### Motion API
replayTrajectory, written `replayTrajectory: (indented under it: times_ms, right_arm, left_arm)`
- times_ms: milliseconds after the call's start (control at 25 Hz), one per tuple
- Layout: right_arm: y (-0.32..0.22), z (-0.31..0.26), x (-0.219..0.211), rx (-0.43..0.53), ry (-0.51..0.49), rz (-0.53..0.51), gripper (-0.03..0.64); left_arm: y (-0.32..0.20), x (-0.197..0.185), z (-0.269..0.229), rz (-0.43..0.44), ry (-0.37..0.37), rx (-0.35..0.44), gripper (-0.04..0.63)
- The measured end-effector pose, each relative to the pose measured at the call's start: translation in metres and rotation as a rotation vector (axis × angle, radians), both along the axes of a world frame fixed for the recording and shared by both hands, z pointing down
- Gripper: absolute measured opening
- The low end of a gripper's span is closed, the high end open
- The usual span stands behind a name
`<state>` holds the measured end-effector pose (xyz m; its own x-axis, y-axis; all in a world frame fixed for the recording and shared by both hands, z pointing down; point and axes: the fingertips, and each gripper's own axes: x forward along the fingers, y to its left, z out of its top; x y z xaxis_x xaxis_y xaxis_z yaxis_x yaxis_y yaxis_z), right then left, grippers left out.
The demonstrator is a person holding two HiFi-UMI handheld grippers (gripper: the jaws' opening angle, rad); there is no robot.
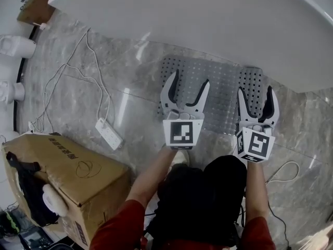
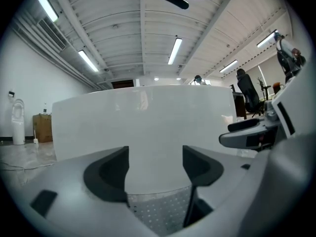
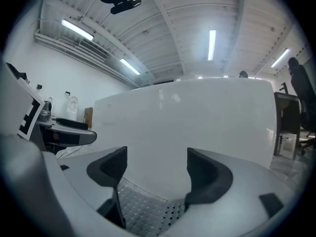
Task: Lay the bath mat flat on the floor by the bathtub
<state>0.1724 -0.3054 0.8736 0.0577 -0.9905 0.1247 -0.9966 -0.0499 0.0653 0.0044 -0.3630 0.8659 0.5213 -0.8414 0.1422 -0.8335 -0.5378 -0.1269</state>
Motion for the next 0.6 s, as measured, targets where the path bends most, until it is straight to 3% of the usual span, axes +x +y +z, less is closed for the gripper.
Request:
replayTrajectory:
  times_ms: [320, 600]
  right_arm:
    - [0.0, -0.033, 0.0, -0.022, -0.007, 0.025, 0.368]
    - [0.0, -0.134, -0.011, -0.022, -0.008, 0.025, 0.368]
  left_arm:
    - [-0.009, 0.001, -0.039, 0.022, 0.022, -0.021, 0.337]
    - [-0.005, 0.003, -0.137, 0.045, 0.029, -0.049, 0.337]
